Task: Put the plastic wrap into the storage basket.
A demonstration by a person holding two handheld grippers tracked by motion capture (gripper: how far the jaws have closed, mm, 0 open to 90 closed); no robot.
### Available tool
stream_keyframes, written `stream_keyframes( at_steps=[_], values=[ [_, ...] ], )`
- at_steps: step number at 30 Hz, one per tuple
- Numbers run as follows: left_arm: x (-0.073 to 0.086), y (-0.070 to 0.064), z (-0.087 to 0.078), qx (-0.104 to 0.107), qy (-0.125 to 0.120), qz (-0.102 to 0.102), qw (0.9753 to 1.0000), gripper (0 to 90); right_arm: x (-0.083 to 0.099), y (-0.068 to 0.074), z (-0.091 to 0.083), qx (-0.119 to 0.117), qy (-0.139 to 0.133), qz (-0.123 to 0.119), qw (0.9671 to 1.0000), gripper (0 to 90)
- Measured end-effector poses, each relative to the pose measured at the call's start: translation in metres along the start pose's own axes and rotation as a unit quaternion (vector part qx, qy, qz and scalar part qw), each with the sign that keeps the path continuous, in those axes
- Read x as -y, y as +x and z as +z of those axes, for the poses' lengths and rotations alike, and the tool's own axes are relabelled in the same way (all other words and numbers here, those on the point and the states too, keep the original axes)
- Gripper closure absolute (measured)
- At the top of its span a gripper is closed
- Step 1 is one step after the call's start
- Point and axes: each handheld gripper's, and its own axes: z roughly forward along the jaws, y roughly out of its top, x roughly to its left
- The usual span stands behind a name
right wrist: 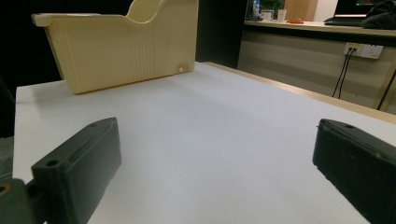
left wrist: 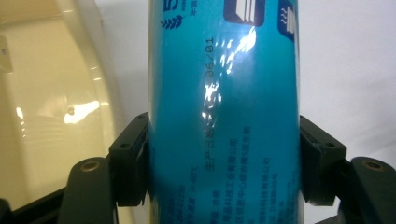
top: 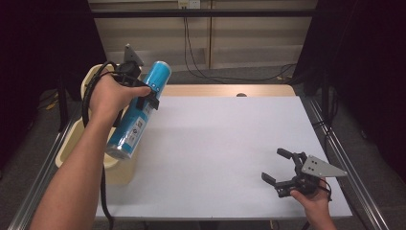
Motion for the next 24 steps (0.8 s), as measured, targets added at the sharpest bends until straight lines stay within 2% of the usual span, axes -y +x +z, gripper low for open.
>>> stream_keyframes(
  at_steps=[12,15,18,24],
  values=[
    [0.012,0.026,-0.019,-0.011,-0.003,-0.027,0.9996,32.2,0.000,0.000,0.000,0.001,0.001,-0.001,1.0000,0.9],
    [0.015,0.031,-0.024,-0.019,-0.004,-0.031,0.9993,32.3,0.000,0.000,0.000,0.001,0.001,-0.001,1.0000,0.9],
    [0.019,0.036,-0.028,-0.017,-0.006,-0.037,0.9991,32.2,0.000,0.000,0.000,0.001,0.001,-0.001,1.0000,0.9],
    [0.026,0.048,-0.031,-0.021,-0.010,-0.055,0.9982,32.2,0.000,0.000,0.000,0.001,0.001,-0.001,1.0000,0.9]
  ],
)
